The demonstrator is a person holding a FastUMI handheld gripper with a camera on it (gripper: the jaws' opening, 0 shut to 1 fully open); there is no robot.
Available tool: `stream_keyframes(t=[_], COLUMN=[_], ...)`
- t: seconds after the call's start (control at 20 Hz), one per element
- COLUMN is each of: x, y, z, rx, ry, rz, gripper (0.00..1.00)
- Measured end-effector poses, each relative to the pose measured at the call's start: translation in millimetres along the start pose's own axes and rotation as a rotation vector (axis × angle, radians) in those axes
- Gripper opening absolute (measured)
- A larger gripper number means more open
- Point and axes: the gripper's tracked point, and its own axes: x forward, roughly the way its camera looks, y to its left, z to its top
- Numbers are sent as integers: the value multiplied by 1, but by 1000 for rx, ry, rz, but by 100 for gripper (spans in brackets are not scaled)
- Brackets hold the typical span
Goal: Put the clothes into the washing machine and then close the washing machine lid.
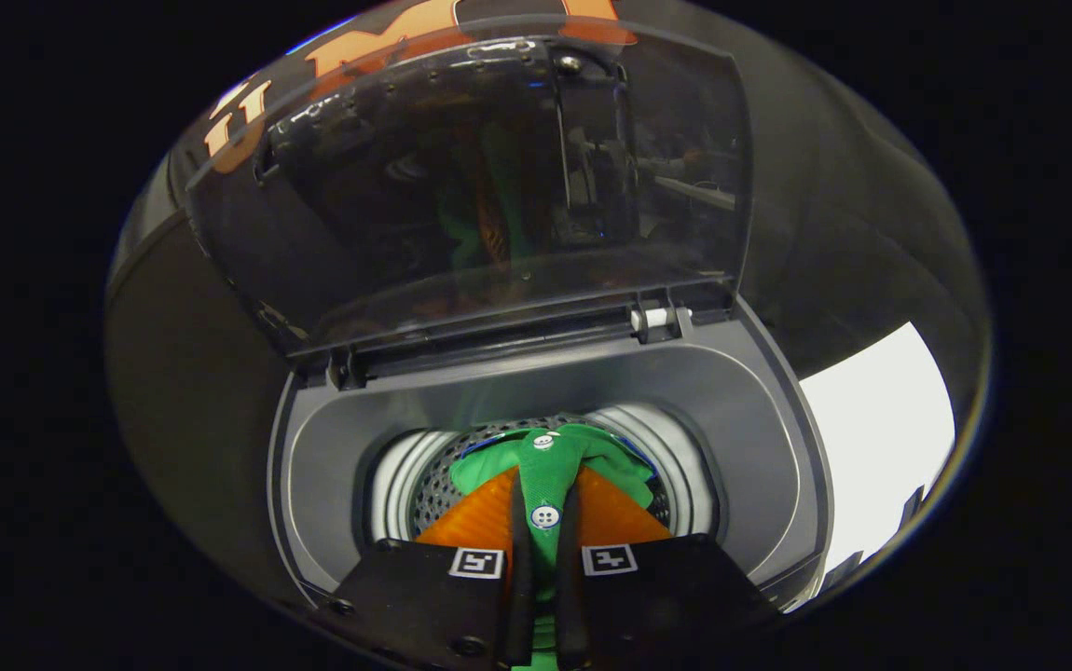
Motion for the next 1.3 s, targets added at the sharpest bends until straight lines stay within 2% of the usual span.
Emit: stream_keyframes(t=[0.3, 0.8, 1.3], x=[-4, -34, -112], y=[-6, -6, 6], z=[-13, -2, 81], rx=[16, -4, 54], ry=[39, 31, -130], rz=[-4, -46, -58], gripper=[25, 99, 99])
